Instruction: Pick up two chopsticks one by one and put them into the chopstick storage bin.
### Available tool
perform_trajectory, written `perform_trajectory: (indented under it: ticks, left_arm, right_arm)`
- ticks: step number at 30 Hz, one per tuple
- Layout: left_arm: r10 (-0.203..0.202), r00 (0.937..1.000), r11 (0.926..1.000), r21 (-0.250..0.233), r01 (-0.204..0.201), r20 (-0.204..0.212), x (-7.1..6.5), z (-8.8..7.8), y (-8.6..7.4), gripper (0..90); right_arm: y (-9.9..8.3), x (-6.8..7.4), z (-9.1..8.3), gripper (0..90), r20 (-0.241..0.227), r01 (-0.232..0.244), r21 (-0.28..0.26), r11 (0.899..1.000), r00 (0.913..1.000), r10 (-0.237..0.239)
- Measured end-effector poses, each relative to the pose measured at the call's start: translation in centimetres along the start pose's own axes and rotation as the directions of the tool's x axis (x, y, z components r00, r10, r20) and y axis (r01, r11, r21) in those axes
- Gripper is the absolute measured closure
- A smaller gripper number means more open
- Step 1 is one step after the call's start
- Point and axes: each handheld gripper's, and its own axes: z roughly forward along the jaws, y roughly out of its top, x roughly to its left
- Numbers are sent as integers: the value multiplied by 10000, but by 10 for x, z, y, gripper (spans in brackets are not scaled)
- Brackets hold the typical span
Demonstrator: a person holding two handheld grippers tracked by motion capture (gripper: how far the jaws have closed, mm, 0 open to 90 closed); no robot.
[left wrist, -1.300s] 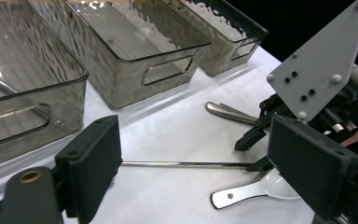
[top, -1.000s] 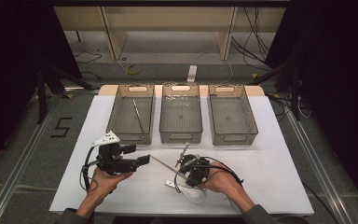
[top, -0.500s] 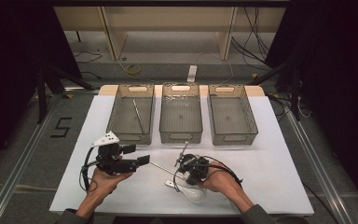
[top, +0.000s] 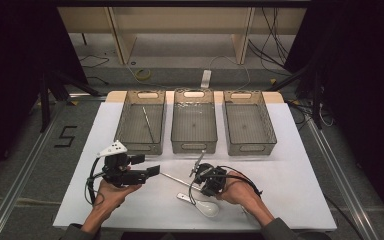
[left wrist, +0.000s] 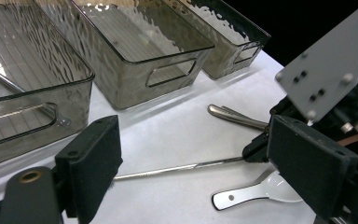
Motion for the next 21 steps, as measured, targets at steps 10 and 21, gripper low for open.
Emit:
perform_trajectory:
  ticks: [10,21]
  left_arm:
    - [-302,9994,9993,236,306,-143,0,3,-1,171]
    - [-2149,9766,9696,1191,2136,-16,-6,24,-10,184]
  right_arm:
    - [-4,-4,-17,858,247,-75,-490,9988,9997,87]
    - [-6,-8,-36,859,538,-200,-1004,9948,9982,255]
